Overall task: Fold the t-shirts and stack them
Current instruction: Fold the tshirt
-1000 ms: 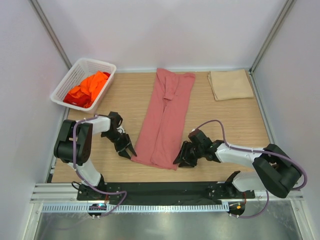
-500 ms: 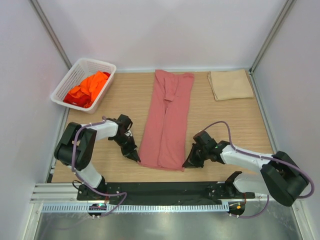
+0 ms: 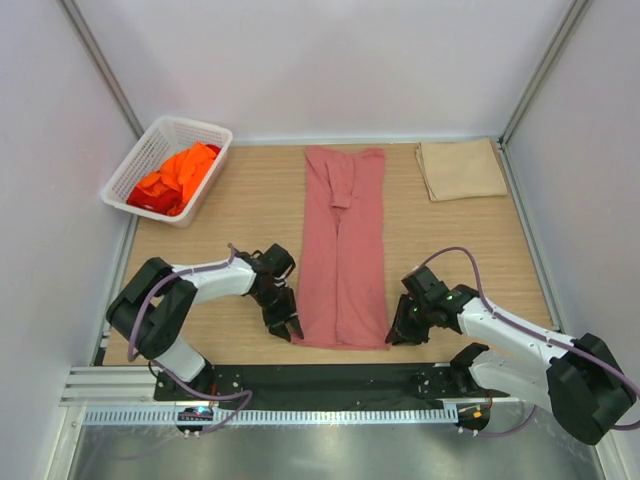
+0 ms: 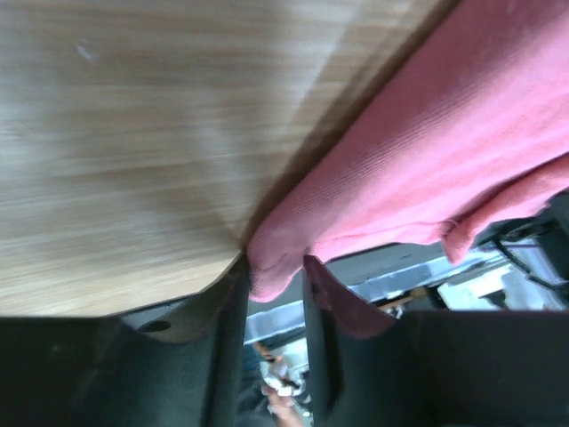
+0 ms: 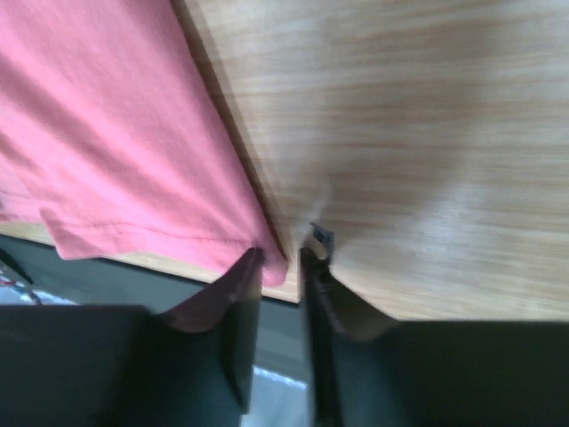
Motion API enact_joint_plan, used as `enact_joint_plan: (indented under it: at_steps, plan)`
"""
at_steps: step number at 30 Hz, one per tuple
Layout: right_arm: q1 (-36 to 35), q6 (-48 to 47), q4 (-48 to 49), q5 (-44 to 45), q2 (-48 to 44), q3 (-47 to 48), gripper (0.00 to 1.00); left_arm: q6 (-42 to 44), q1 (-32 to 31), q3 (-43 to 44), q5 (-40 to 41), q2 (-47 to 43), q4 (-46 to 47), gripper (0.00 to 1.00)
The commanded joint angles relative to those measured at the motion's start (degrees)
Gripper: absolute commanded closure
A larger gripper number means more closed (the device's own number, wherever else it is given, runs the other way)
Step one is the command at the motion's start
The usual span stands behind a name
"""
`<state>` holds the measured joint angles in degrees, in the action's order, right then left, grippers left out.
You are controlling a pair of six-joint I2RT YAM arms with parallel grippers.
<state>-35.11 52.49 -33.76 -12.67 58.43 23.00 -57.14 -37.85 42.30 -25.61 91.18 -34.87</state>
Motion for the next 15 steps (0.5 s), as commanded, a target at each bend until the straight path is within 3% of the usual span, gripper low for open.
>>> enact_joint_plan:
  at_steps: [1,2,3,6,10,15]
  plan:
    - [0.0,-3.5,-5.2,1.0,-0.8,2.7,0.67,-2.4,-0.3,0.2,2.4,-3.4,0.0,0.61]
    - [0.1,-4.6,-6.6,1.0,-1.0,3.2,0.61,-2.0,-0.4,0.2,2.7,-4.2,-0.5,0.48]
    - [0.1,-5.1,-6.9,0.7,-1.3,4.0,0.55,-1.7,-0.3,0.3,2.9,-4.9,-1.4,0.42]
    - [0.1,-7.2,-6.3,-1.0,-1.4,5.0,0.46,3.0,0.4,2.7,4.5,-7.4,-6.0,0.30]
    - [1.8,-8.5,-4.0,-1.5,0.7,5.5,0.44,9.8,2.7,7.6,8.5,-6.8,-10.7,0.30]
    - [4.0,-12.4,0.4,-4.0,8.5,6.7,0.50,16.4,4.4,12.9,8.5,-0.5,-10.3,0.41]
